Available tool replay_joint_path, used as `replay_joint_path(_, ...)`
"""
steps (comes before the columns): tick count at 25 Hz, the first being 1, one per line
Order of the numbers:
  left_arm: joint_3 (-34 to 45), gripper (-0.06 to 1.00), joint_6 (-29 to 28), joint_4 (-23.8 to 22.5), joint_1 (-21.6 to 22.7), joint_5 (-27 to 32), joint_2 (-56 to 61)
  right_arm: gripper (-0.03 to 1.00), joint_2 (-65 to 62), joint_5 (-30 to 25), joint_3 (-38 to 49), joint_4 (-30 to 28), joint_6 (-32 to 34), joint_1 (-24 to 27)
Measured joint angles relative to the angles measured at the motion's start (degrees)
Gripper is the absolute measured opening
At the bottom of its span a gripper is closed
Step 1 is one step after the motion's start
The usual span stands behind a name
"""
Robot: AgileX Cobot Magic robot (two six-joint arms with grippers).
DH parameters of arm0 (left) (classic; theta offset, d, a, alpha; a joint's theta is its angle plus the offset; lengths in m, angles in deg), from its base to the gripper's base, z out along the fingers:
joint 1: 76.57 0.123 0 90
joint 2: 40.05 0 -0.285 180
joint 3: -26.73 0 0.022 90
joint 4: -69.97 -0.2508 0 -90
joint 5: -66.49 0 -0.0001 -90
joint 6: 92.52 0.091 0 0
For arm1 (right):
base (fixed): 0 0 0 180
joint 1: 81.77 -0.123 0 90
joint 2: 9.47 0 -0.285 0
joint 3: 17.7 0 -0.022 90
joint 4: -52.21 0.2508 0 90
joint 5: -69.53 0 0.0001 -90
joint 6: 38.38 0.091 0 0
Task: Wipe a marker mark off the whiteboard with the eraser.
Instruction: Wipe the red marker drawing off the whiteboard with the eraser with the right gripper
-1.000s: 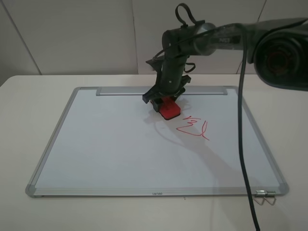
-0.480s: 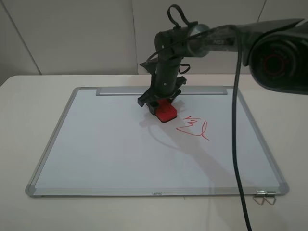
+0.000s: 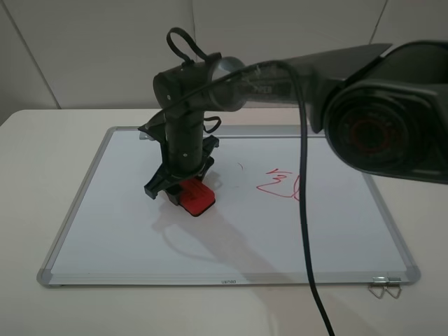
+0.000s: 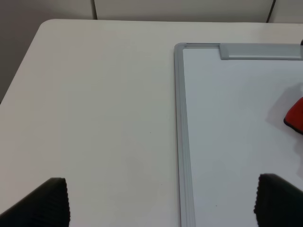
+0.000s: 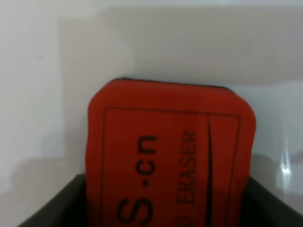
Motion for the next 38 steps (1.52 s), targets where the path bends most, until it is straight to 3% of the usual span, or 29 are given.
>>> replay_joint_path(9,0.0,0.78,0.0,0.0,0.0,0.0,0.0,0.51,-0.1,-0.8,0.0,0.7,-0.4,-0.6)
replay_joint_path(19,0.0,0.78,0.0,0.0,0.0,0.0,0.0,0.51,-0.1,0.0,0.4,-1.5,-0.4,9.9)
replay_joint_path(27,0.0,0.78,0.0,0.0,0.0,0.0,0.0,0.51,0.5,5.7,0.4,-1.4,-0.4,19.6)
replay_joint_path(38,0.0,0.78,0.0,0.0,0.0,0.0,0.0,0.51,0.7,5.6,0.4,0.5,-0.6,20.1)
